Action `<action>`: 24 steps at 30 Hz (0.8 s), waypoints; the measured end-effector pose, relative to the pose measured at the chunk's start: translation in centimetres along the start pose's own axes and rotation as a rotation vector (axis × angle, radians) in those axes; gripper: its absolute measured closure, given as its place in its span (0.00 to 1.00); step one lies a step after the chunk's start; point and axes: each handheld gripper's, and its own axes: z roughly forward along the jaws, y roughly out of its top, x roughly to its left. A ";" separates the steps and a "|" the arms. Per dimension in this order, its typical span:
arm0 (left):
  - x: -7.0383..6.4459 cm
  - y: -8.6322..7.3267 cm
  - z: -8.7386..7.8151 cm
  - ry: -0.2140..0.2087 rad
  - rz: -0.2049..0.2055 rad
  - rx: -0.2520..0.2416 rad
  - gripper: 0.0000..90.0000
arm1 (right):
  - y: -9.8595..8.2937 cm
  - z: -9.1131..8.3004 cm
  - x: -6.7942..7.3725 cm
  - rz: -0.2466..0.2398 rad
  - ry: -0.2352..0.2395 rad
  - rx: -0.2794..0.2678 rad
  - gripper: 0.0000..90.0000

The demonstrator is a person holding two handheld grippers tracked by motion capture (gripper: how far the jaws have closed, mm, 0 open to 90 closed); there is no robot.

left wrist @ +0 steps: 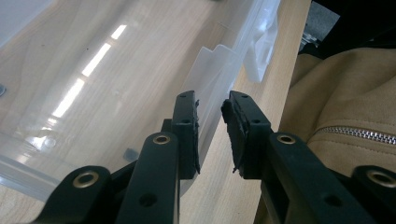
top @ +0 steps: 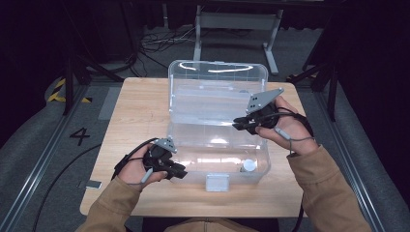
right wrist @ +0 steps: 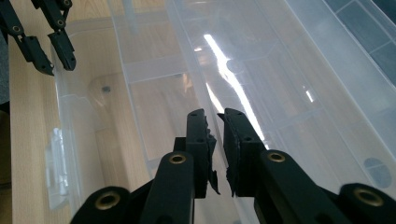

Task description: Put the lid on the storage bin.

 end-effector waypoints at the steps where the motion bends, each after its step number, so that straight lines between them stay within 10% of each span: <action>1: 0.0 0.0 0.0 0.000 -0.001 -0.001 0.82 | 0.0 0.0 0.1 -0.002 0.001 0.003 0.90; 24: 0.1 -0.1 0.0 -0.006 0.001 -0.005 0.82 | -0.2 -0.3 1.6 -0.034 0.027 0.044 0.90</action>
